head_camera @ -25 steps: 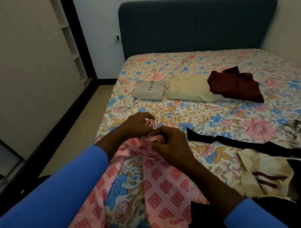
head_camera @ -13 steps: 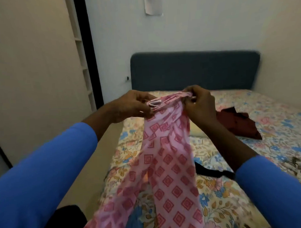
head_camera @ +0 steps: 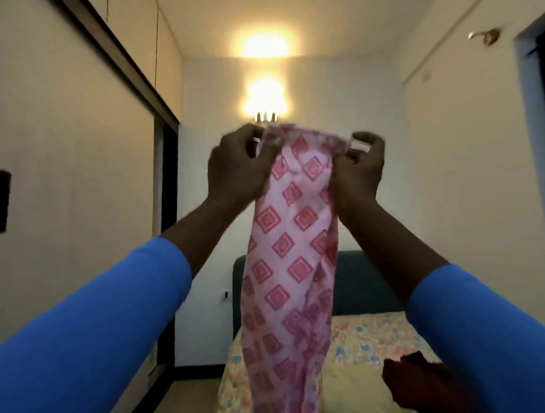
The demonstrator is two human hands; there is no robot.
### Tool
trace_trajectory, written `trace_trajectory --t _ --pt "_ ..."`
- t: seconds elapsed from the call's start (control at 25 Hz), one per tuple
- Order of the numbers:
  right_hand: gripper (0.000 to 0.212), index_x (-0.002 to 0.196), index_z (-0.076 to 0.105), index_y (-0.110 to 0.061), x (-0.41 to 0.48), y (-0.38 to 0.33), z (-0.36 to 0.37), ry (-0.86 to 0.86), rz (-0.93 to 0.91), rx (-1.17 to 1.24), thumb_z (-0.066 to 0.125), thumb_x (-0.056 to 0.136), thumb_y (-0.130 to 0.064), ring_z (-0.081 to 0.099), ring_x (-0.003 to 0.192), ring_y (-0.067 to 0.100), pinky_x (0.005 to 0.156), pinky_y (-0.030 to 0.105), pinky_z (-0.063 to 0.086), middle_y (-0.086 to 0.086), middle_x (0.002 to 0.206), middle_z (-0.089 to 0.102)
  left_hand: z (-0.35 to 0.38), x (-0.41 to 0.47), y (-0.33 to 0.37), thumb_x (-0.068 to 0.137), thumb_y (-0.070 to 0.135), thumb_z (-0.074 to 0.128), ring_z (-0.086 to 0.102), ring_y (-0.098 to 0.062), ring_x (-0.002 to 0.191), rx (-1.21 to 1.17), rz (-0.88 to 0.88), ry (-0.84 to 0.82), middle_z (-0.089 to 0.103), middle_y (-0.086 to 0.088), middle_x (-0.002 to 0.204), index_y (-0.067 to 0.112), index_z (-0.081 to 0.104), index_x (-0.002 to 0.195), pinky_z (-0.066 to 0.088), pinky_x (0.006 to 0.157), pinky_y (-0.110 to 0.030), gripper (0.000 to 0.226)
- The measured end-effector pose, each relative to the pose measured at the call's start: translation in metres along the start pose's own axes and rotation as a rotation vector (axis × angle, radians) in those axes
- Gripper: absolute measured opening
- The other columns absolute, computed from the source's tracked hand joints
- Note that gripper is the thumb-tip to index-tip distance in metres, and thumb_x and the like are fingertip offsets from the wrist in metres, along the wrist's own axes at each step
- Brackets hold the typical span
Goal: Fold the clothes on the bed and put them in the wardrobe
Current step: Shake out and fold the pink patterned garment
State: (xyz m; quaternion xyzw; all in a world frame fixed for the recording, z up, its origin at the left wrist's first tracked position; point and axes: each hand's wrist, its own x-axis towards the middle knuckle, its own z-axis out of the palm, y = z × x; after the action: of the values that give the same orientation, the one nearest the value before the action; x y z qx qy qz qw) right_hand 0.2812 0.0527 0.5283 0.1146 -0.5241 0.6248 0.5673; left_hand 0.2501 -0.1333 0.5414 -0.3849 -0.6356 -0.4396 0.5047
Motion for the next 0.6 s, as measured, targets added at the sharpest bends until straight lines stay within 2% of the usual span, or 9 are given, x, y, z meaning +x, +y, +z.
trace_trajectory --t 0.08,0.16,0.24,0.32,0.4,0.48,0.52,0.6 --pt "0.029 0.116 0.051 -0.029 -0.006 -0.01 0.0 0.013 0.063 -0.06 0.057 0.096 -0.009 0.071 0.086 0.02 0.077 0.044 0.059 0.001 0.102 0.066 0.005 -0.001 0.012 0.101 0.05 0.058 0.073 -0.013 0.079 -0.014 -0.059 -0.02 0.071 0.003 0.09 0.015 0.065 0.114 0.064 0.071 -0.042 0.039" --pt "0.027 0.121 0.047 -0.023 -0.009 -0.019 -0.002 0.024 -0.108 -0.166 0.048 0.1 -0.006 0.067 0.082 0.013 0.071 0.037 0.056 -0.007 0.094 0.061 0.008 -0.005 0.014 0.104 0.05 0.051 0.071 -0.007 0.072 0.034 0.025 0.063 0.069 0.006 0.086 0.016 0.06 0.119 0.062 0.062 -0.03 0.039" --pt "0.026 0.125 0.041 -0.02 -0.01 -0.03 -0.003 -0.008 -0.302 -0.26 0.042 0.103 -0.006 0.065 0.074 0.011 0.062 0.034 0.053 -0.008 0.088 0.06 0.005 -0.007 0.015 0.106 0.054 0.044 0.068 -0.005 0.063 0.095 0.157 0.156 0.065 0.008 0.078 0.016 0.057 0.121 0.052 0.05 -0.021 0.043" --pt "0.026 0.128 0.038 -0.021 -0.011 -0.037 0.0 -0.025 -0.337 -0.247 0.041 0.105 -0.009 0.066 0.064 0.012 0.057 0.034 0.053 -0.004 0.085 0.062 -0.003 -0.003 0.014 0.105 0.059 0.043 0.068 -0.004 0.062 0.132 0.182 0.175 0.065 0.008 0.076 0.017 0.058 0.117 0.051 0.049 -0.021 0.046" --pt "0.027 0.131 0.037 -0.022 -0.008 -0.04 0.003 -0.022 -0.434 -0.217 0.046 0.107 -0.015 0.068 0.066 0.007 0.056 0.023 0.055 -0.004 0.09 0.061 -0.012 0.007 0.011 0.104 0.058 0.048 0.069 -0.003 0.065 0.093 0.159 0.168 0.066 0.008 0.078 0.015 0.061 0.112 0.052 0.05 -0.018 0.045" --pt "0.031 0.132 0.037 -0.026 0.003 -0.035 0.0 -0.079 -0.468 -0.178 0.053 0.106 -0.02 0.069 0.077 0.0 0.06 0.019 0.055 -0.003 0.098 0.061 -0.021 0.02 0.009 0.102 0.053 0.056 0.072 -0.004 0.069 -0.007 0.048 0.069 0.07 0.006 0.082 0.012 0.065 0.109 0.053 0.053 -0.015 0.042" --pt "0.032 0.132 0.04 -0.025 0.01 -0.028 -0.002 -0.132 -0.404 -0.143 0.057 0.105 -0.022 0.07 0.077 0.002 0.062 0.02 0.055 0.001 0.101 0.063 -0.022 0.023 0.006 0.101 0.05 0.059 0.073 -0.005 0.071 -0.068 -0.061 -0.03 0.072 0.004 0.085 0.01 0.067 0.109 0.054 0.054 -0.016 0.042" --pt "0.034 0.13 0.048 -0.023 0.019 0.005 -0.01 -0.258 -0.129 -0.047 0.065 0.101 -0.021 0.071 0.074 0.011 0.061 0.03 0.057 0.012 0.101 0.068 -0.014 0.017 -0.014 0.098 0.046 0.063 0.076 -0.012 0.074 -0.213 -0.348 -0.254 0.076 -0.003 0.09 0.007 0.069 0.114 0.057 0.057 -0.021 0.043"
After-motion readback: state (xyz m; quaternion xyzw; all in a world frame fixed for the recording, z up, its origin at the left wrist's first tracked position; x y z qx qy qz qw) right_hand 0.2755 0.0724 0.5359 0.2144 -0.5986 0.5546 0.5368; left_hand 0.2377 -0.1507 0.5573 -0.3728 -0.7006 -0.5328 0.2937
